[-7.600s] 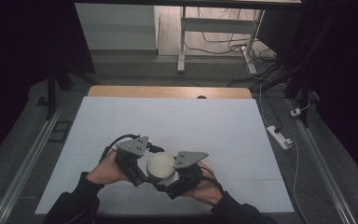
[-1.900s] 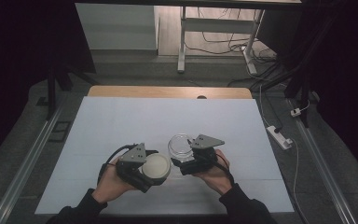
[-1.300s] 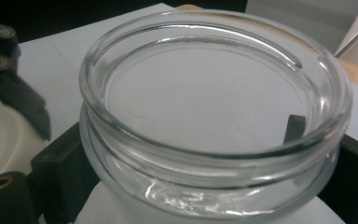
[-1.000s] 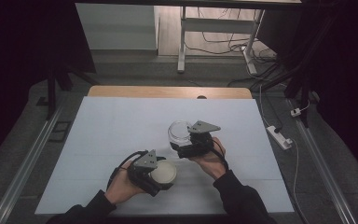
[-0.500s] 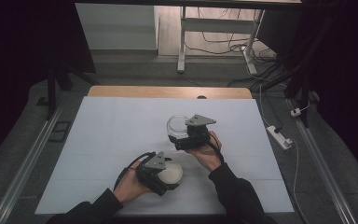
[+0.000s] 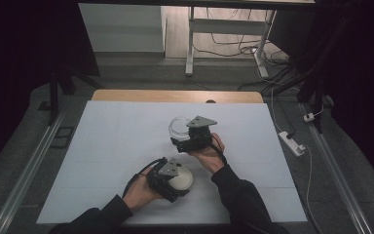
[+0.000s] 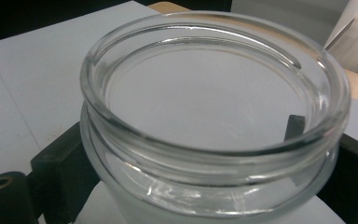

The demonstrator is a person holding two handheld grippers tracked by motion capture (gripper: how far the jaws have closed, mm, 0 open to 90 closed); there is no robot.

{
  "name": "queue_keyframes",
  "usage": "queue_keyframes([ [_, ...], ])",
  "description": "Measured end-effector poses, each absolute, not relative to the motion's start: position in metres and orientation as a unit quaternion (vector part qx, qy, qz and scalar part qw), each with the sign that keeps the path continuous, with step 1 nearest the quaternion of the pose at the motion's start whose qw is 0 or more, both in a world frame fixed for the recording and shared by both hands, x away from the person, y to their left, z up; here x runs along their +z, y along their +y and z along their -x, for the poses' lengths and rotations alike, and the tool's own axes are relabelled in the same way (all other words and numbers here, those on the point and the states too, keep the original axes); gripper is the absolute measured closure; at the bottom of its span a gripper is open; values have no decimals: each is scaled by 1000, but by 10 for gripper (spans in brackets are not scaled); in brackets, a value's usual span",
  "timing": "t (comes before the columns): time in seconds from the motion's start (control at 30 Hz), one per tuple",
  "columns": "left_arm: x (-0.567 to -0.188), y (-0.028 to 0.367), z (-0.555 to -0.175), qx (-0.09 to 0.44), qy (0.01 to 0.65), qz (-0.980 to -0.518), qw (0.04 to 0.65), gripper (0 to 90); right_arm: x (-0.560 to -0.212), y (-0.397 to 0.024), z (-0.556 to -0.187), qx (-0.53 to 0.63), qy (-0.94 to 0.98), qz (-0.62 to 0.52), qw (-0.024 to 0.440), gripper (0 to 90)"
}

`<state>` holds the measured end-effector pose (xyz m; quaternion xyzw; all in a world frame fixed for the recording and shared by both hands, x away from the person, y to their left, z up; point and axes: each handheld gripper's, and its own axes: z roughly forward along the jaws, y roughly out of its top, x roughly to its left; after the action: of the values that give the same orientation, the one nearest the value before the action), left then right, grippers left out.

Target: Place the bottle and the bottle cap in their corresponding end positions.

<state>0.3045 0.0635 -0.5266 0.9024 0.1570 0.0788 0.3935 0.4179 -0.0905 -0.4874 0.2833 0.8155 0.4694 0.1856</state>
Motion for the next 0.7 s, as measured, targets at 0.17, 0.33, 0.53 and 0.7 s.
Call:
queue_keyframes([
  [0.17, -530, 61, -309, 75, 165, -907, 381, 76, -491, -88, -422, 463, 818, -285, 188, 68],
  [0.33, -534, 60, -310, 74, 168, -910, 372, 76, -494, -87, -428, 461, 818, -287, 189, 68],
  [0.53, -539, 56, -310, 73, 164, -917, 357, 76, -499, -85, -433, 457, 820, -286, 189, 68],
  [0.7, -542, 56, -311, 71, 168, -918, 353, 75, -504, -83, -436, 454, 823, -287, 187, 68],
])
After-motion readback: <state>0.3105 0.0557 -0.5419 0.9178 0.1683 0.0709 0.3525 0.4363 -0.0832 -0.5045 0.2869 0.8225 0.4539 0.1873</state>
